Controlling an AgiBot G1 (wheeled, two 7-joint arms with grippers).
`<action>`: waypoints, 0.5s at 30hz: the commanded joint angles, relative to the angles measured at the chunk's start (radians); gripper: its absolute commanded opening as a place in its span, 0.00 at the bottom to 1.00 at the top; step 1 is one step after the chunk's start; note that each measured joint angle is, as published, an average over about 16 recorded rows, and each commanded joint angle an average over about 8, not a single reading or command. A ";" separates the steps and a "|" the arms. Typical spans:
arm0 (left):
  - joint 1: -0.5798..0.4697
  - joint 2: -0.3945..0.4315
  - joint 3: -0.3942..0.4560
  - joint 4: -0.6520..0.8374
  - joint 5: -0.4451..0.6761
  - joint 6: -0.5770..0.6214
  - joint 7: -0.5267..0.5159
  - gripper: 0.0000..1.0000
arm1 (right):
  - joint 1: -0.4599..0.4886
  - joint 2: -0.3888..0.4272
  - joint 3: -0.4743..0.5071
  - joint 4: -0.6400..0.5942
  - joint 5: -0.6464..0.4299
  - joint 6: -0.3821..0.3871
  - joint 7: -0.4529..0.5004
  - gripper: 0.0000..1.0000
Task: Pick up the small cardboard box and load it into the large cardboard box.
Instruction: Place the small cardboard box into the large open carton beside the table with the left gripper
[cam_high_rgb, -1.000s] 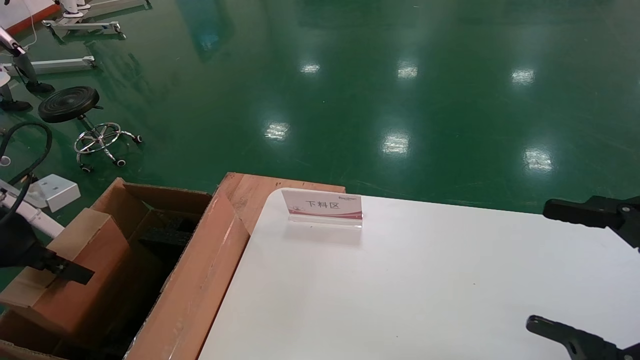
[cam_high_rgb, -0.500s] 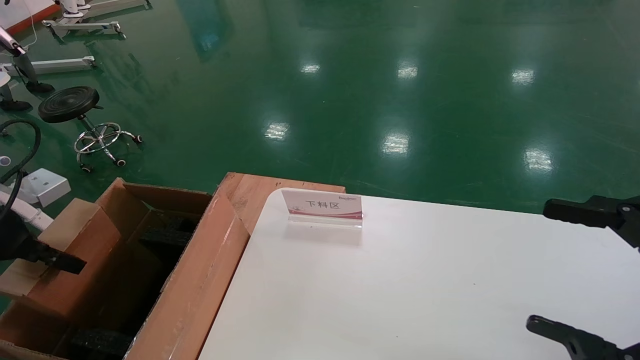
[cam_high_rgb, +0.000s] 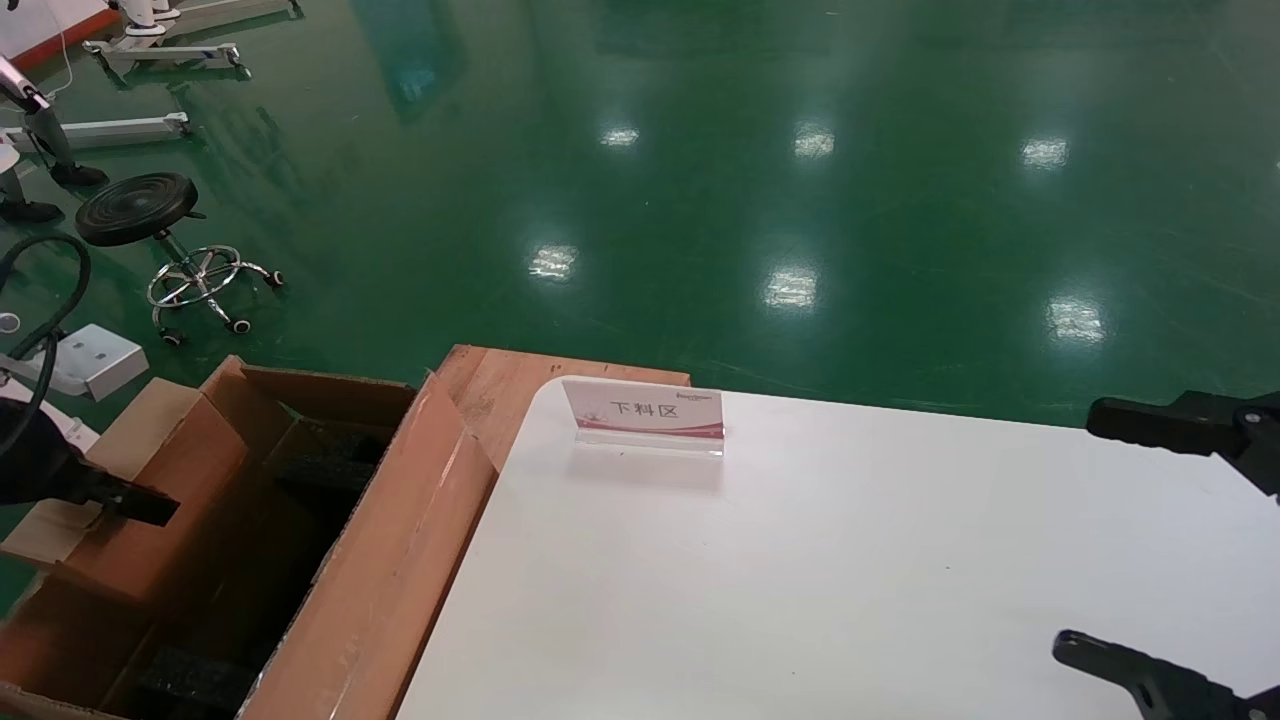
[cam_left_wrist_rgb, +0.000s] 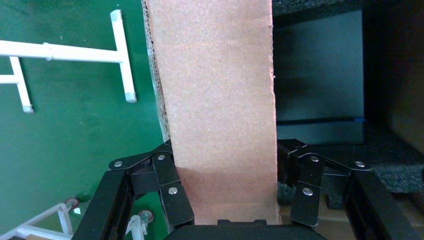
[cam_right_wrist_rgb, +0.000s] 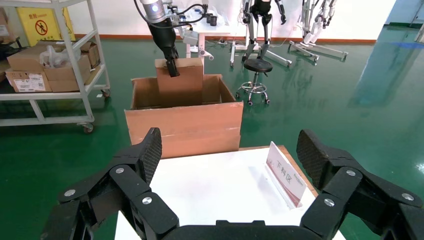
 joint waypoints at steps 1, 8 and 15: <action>0.009 0.000 0.003 0.004 0.004 -0.016 -0.001 0.00 | 0.000 0.000 0.000 0.000 0.000 0.000 0.000 1.00; 0.063 0.011 0.020 0.041 -0.009 -0.084 0.011 0.00 | 0.000 0.000 0.000 0.000 0.000 0.000 0.000 1.00; 0.112 0.029 0.031 0.097 -0.045 -0.135 0.047 0.00 | 0.000 0.000 -0.001 0.000 0.001 0.000 0.000 1.00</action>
